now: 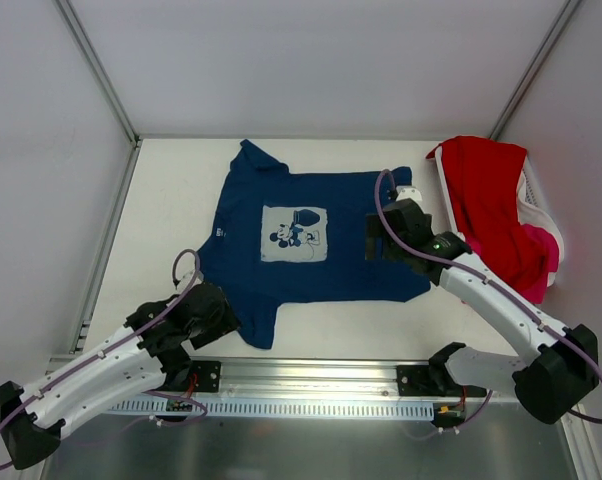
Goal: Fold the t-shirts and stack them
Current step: Flatten the tshirt out
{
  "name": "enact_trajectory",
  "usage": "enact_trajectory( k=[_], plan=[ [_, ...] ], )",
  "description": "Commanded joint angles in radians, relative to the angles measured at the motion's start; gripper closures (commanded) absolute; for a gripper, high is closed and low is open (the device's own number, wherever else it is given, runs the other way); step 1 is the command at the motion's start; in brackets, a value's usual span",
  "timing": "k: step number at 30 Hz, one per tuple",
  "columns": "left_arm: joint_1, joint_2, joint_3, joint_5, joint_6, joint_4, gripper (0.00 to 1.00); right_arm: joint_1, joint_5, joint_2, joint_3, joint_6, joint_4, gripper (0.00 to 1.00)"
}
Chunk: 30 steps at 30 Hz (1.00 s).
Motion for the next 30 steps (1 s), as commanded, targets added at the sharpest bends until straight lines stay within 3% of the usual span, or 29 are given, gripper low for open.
enact_trajectory(
  k=[1,12,22,30],
  plan=[
    [-0.011,0.022,-0.032,-0.144,-0.131,-0.06,0.33,0.001,-0.04,-0.034,-0.051,0.027,-0.013,0.01],
    [-0.011,0.16,0.01,-0.378,-0.2,-0.005,0.3,0.004,-0.064,-0.065,-0.127,0.024,-0.012,0.01],
    [-0.011,0.367,-0.006,-0.274,-0.089,0.335,0.34,0.004,-0.053,-0.096,-0.218,0.028,-0.013,0.01],
    [-0.011,0.479,0.037,-0.22,-0.05,0.412,0.4,0.004,-0.029,-0.106,-0.261,0.036,-0.027,0.01]
  ],
)
